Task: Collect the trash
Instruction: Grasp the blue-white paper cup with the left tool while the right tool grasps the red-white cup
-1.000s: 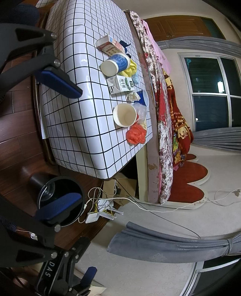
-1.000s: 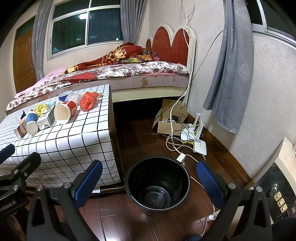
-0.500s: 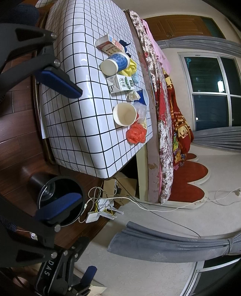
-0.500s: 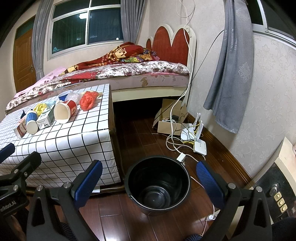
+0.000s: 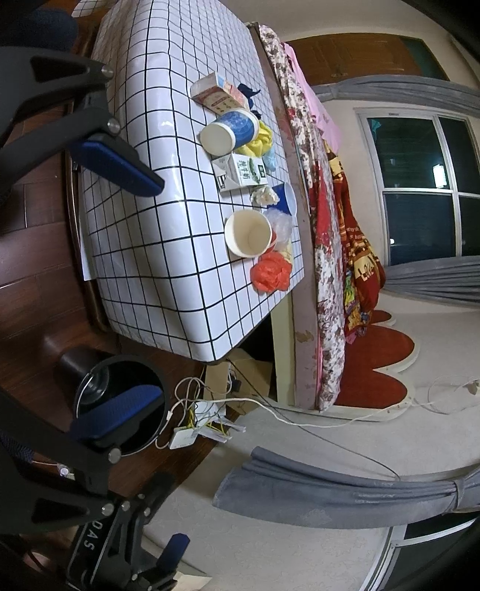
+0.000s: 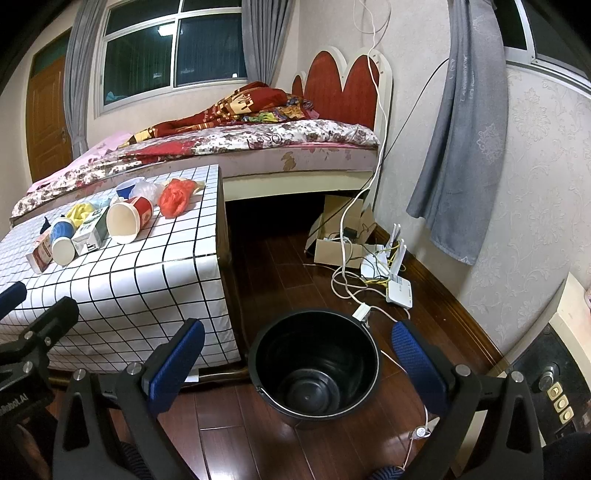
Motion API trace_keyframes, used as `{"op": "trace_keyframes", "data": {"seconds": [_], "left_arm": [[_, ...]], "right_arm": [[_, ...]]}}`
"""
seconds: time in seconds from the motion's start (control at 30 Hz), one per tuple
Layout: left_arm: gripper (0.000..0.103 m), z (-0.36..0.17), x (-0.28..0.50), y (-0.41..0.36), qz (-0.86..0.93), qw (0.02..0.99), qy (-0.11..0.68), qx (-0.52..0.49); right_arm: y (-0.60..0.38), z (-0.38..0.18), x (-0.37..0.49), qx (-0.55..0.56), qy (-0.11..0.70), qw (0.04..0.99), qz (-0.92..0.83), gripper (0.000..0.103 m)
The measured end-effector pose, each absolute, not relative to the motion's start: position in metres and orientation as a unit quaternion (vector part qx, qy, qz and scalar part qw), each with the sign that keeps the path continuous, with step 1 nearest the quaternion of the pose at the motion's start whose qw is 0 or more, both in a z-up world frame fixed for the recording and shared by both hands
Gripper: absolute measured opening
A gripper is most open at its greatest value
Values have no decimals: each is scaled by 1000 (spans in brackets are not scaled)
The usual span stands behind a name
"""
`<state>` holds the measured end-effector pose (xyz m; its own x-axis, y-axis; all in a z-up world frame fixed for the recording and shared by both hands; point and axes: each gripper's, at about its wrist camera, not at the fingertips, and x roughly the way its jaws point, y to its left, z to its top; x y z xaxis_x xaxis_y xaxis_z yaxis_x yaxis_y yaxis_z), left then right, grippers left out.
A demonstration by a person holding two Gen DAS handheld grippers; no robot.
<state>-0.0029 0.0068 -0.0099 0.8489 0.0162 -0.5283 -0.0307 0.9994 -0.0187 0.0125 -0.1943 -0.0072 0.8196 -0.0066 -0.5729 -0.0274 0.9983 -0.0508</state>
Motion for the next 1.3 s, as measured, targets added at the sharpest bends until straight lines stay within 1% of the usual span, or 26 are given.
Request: {"op": "trace_keyframes", "data": {"seconds": [0.3, 0.47, 0.67, 0.9, 1.07, 1.1, 1.17, 1.23, 1.3], "left_arm": [[102, -11, -1, 11, 15, 961, 274, -22], [102, -11, 5, 27, 21, 961, 275, -30], [102, -20, 18, 66, 52, 954, 292, -52], [102, -37, 38, 137, 107, 937, 309, -126], [101, -40, 53, 166, 148, 929, 308, -143], [101, -40, 58, 171, 154, 930, 303, -145], [97, -37, 67, 180, 161, 930, 296, -144], [94, -36, 77, 187, 167, 930, 294, -144], [93, -34, 90, 194, 173, 930, 290, -145]], "right_arm": [[-192, -11, 14, -30, 304, 952, 13, 102], [-187, -17, 23, -28, 316, 948, 33, 102], [-162, -21, 43, -42, 337, 935, 99, 102], [-115, -11, 67, -73, 322, 932, 153, 102], [-80, -12, 94, -75, 319, 927, 183, 102], [-73, -12, 102, -70, 320, 925, 191, 101], [-60, -15, 118, -74, 321, 924, 195, 90], [-45, -18, 135, -81, 320, 923, 195, 87], [-32, -22, 151, -87, 320, 923, 195, 83]]}}
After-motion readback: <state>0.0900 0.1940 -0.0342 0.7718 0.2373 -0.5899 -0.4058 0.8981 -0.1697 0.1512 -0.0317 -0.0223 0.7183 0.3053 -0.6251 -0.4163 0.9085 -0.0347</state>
